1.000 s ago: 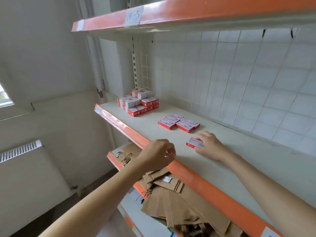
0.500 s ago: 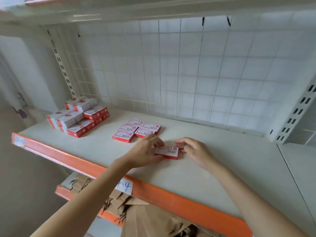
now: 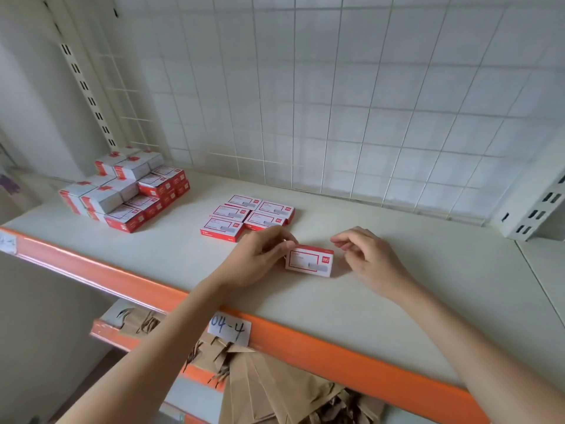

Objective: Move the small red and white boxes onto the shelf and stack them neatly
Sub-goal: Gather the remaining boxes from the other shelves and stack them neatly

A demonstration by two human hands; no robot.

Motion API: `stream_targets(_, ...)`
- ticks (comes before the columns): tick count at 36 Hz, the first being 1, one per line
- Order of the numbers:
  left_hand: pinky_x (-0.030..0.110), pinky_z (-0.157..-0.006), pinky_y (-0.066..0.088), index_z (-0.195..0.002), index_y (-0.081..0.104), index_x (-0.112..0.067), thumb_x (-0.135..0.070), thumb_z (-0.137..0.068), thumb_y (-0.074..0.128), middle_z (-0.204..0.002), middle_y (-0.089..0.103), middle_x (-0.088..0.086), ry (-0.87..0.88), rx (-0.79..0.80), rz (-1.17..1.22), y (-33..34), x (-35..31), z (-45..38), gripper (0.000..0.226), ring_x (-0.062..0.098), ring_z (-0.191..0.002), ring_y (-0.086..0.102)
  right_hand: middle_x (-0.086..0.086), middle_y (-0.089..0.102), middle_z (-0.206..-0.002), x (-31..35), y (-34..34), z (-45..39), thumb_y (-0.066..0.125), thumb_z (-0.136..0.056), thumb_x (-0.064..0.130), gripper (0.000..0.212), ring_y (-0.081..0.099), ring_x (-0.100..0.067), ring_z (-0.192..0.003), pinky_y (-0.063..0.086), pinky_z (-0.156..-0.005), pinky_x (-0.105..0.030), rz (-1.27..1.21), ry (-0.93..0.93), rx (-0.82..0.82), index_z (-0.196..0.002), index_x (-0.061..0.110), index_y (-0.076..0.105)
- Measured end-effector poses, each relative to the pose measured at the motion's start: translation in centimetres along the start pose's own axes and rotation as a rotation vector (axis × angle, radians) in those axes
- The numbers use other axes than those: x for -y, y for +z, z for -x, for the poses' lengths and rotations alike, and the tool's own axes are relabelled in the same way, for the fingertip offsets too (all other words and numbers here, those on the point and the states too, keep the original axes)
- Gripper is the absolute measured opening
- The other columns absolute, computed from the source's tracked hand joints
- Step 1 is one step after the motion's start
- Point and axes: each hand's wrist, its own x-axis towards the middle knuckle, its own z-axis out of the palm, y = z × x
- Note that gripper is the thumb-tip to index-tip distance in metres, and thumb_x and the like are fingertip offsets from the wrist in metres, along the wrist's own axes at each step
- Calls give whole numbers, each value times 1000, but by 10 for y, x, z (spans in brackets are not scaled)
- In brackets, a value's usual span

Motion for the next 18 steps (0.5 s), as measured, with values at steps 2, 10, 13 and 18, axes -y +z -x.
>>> stream_targets(2, 41, -77, 46, -98, 62, -22, -26, -95, 53, -87, 67, 8, 4, -19, -31, 1, 1, -1, 9, 29, -83, 59, 7, 56, -93, -1, 1, -1, 48, -79, -13, 33, 58, -11, -88, 42, -79, -8, 14, -1, -2, -101, 4, 66)
stream_targets(10, 9, -71, 42, -108, 66, -17, -23, -82, 72, -93, 63, -6, 37, -28, -124, 0, -1, 1, 28, 5, -81, 59, 6, 57, -94, 0, 0, -1, 48, -85, -10, 28, 59, -13, -90, 43, -81, -11, 32, -6, 6, -101, 4, 66)
stream_targets(13, 10, -72, 43, -110, 65, -16, -21, -78, 76, -92, 59, -11, 59, 11, -127, -1, -1, 2, 35, 3, -80, 58, 4, 57, -96, 1, -1, -1, 47, -86, -10, 28, 58, -12, -91, 43, -82, -12, 26, 0, 15, -101, 4, 66)
stream_targets(18, 8, -73, 42, -112, 66, -12, -16, -75, 78, -100, 54, 0, 64, 13, -178, 0, -1, 1, 40, 4, -80, 57, 6, 57, -94, 3, -2, -1, 48, -87, -8, 26, 58, -13, -92, 39, -80, -6, 26, 2, 10, -100, 4, 66)
